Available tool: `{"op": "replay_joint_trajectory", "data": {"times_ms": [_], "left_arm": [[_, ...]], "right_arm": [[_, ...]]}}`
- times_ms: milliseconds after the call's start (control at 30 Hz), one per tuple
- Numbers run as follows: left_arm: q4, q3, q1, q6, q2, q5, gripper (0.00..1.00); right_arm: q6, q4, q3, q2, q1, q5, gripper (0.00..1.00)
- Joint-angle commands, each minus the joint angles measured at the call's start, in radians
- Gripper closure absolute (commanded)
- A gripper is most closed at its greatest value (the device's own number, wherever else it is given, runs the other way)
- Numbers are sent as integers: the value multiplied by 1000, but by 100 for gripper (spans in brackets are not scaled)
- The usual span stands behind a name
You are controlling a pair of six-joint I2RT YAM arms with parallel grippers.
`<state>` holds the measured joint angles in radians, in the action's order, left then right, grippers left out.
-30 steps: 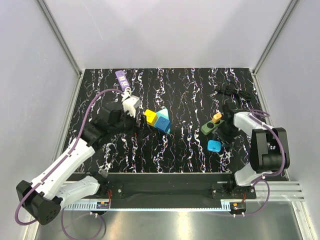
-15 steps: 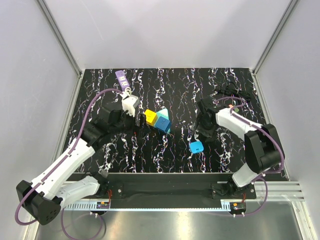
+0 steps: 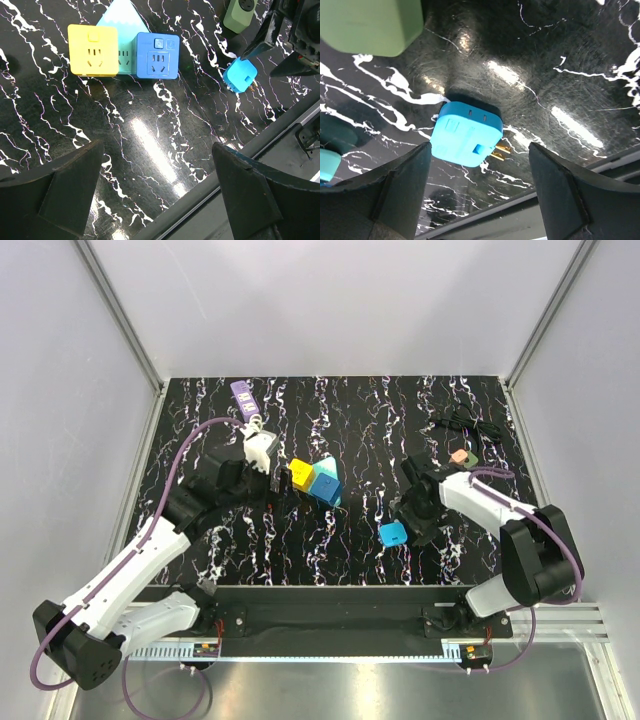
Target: Insert the plug
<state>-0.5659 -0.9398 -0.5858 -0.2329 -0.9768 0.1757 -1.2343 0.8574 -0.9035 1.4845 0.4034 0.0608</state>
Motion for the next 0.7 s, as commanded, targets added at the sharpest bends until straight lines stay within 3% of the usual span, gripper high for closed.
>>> {"op": "replay_joint_trajectory", "data": {"times_ms": [0, 467, 667], "left_arm": [[49, 1, 3, 12, 24, -12, 5], [47, 6, 3, 20, 30, 4, 5], [49, 10, 3, 12, 26, 5, 6]], "right_arm": [[-80, -64, 26, -13, 17, 28, 15], [-159, -130, 72, 46, 41, 88, 16], [-149, -155, 74, 59, 45, 109, 25]]}}
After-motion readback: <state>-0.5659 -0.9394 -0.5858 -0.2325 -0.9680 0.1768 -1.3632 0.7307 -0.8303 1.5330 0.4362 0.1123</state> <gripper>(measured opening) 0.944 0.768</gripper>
